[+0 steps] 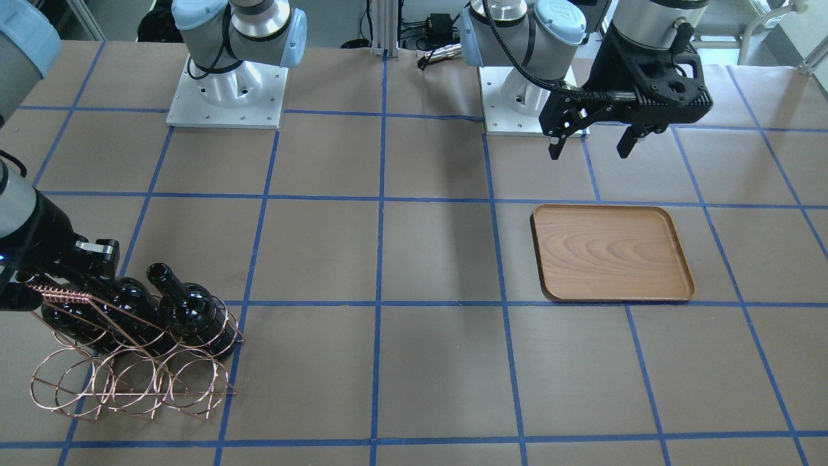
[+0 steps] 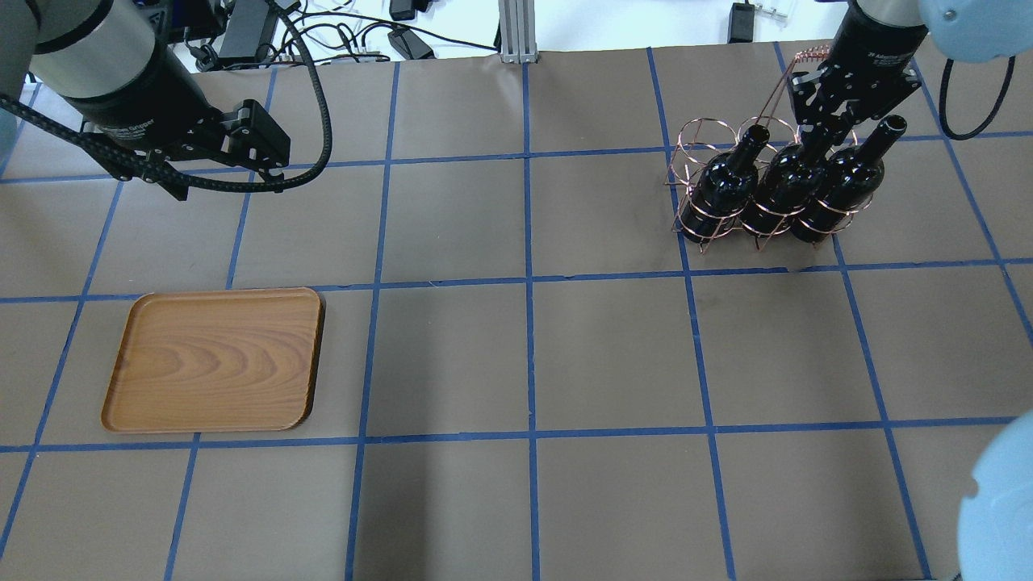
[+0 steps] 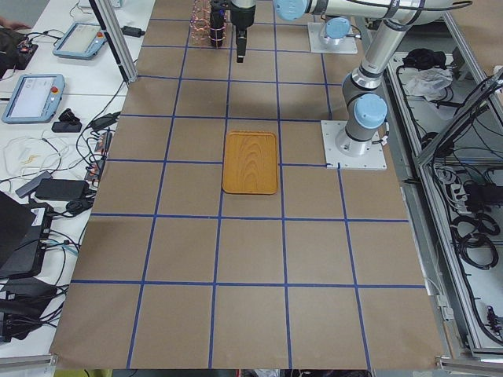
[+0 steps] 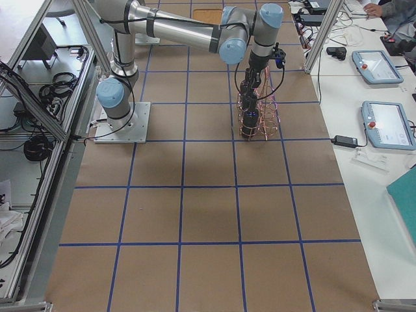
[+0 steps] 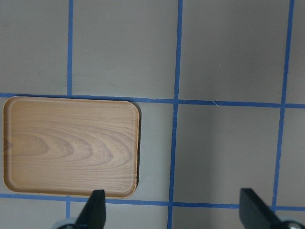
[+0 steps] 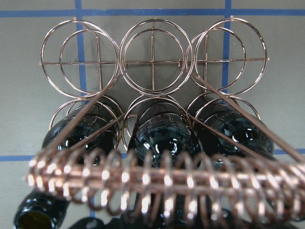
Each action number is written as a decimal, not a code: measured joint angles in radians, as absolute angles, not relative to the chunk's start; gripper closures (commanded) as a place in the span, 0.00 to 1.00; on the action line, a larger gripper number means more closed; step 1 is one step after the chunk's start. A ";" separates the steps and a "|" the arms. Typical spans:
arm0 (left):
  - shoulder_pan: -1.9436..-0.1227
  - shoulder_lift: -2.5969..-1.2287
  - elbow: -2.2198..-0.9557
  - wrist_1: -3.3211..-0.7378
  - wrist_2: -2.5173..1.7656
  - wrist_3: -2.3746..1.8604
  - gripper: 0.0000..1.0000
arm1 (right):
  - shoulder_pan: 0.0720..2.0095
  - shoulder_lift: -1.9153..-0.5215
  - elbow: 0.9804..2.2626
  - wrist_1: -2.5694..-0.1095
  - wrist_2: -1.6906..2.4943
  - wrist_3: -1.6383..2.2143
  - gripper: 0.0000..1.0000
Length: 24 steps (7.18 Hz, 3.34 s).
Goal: Take wine from basket and place on tray
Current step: 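Pull the dark bottle out of the rack with the right gripper, then carry the bottle toward the table center and stand it upright, then open and raise the right gripper while the left arm moves toward the bottle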
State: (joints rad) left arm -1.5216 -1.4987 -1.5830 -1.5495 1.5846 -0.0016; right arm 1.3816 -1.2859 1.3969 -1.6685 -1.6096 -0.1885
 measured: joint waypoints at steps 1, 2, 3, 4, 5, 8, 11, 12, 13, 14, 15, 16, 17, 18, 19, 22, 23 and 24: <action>-1.522 -1.499 -1.583 -1.550 1.585 -0.002 0.00 | 1.384 -1.305 1.364 -1.636 -1.608 -0.189 0.87; -1.522 -1.499 -1.583 -1.550 1.585 -0.002 0.00 | 1.386 -1.330 1.329 -1.586 -1.606 -0.189 0.87; -1.522 -1.499 -1.583 -1.550 1.587 -0.002 0.00 | 1.388 -1.359 1.298 -1.530 -1.606 -0.186 0.87; -1.522 -1.499 -1.582 -1.550 1.588 -0.002 0.00 | 1.395 -1.387 1.274 -1.473 -1.610 -0.180 0.87; -1.522 -1.499 -1.582 -1.551 1.588 -0.002 0.00 | 1.415 -1.414 1.262 -1.413 -1.616 -0.162 0.89; -1.522 -1.499 -1.583 -1.551 1.588 -0.002 0.00 | 1.522 -1.510 1.328 -1.266 -1.615 0.017 0.93; -1.523 -1.498 -1.583 -1.551 1.588 -0.002 0.00 | 1.634 -1.585 1.509 -1.305 -1.593 0.175 0.96; -1.523 -1.497 -1.583 -1.552 1.588 -0.002 0.00 | 1.704 -1.571 1.527 -1.346 -1.574 0.267 0.96; -1.522 -1.497 -1.583 -1.552 1.587 -0.002 0.00 | 1.792 -1.534 1.530 -1.414 -1.558 0.383 0.95; -1.522 -1.497 -1.583 -1.551 1.587 -0.002 0.00 | 1.875 -1.486 1.521 -1.490 -1.539 0.501 0.95; -1.521 -1.497 -1.583 -1.551 1.586 -0.002 0.00 | 1.943 -1.434 1.502 -1.554 -1.515 0.607 0.94; -1.520 -1.497 -1.582 -1.550 1.586 -0.002 0.00 | 1.999 -1.383 1.480 -1.603 -1.496 0.686 0.89; -1.516 -1.497 -1.581 -1.547 1.586 -0.002 0.00 | 2.039 -1.345 1.465 -1.644 -1.485 0.737 0.73; -1.505 -1.497 -1.580 -1.541 1.585 -0.001 0.00 | 2.061 -1.324 1.461 -1.675 -1.480 0.759 0.53; -1.493 -1.497 -1.579 -1.539 1.583 0.000 0.00 | 2.073 -1.316 1.463 -1.694 -1.479 0.767 0.19; -1.488 -1.496 -1.582 -1.537 1.577 -0.002 0.00 | 2.077 -1.313 1.466 -1.714 -1.488 0.758 0.01; -1.489 -1.493 -1.583 -1.538 1.578 -0.001 0.00 | 2.061 -1.320 1.459 -1.720 -1.490 0.723 0.01; -1.488 -1.490 -1.585 -1.541 1.582 0.001 0.00 | 2.028 -1.335 1.452 -1.722 -1.489 0.659 0.00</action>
